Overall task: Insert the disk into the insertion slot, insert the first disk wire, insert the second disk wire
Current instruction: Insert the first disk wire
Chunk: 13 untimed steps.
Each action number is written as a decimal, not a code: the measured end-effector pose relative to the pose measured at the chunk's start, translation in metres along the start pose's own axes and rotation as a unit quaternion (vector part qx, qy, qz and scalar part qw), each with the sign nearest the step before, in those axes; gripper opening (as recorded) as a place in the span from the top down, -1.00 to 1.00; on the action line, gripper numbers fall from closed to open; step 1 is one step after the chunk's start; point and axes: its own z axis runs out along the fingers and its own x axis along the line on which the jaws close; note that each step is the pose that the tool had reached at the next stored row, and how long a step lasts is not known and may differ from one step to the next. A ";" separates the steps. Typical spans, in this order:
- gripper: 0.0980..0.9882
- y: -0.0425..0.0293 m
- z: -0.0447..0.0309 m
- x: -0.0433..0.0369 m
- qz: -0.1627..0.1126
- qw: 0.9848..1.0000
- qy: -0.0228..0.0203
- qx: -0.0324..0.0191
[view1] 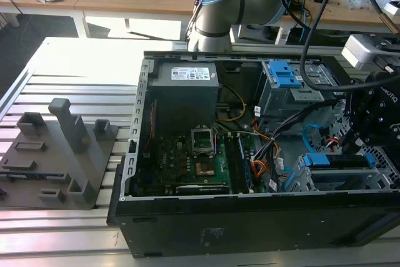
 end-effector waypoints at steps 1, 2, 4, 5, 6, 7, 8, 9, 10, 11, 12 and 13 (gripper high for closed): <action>0.85 0.0000 0.0001 0.0014 0.000 1.000 0.000 0.000; 0.85 0.0001 0.0001 0.0023 0.000 1.000 0.000 0.000; 0.85 0.0000 0.0002 0.0028 0.000 1.000 0.000 0.000; 0.85 0.0000 0.0002 0.0028 0.000 1.000 0.000 0.000; 0.85 0.0000 -0.0001 0.0029 0.000 1.000 0.000 0.000; 0.85 0.0000 -0.0013 0.0030 0.000 1.000 0.000 0.000; 0.85 0.0000 -0.0026 0.0031 0.000 1.000 0.000 0.000; 0.85 0.0000 -0.0032 0.0036 0.000 1.000 -0.001 0.000; 0.85 -0.0001 -0.0032 0.0049 0.000 1.000 -0.002 0.000; 0.85 -0.0001 -0.0032 0.0063 0.000 1.000 -0.003 0.000; 0.85 -0.0001 -0.0030 0.0077 0.000 1.000 -0.004 0.000; 0.85 -0.0001 -0.0028 0.0080 0.000 1.000 -0.004 0.000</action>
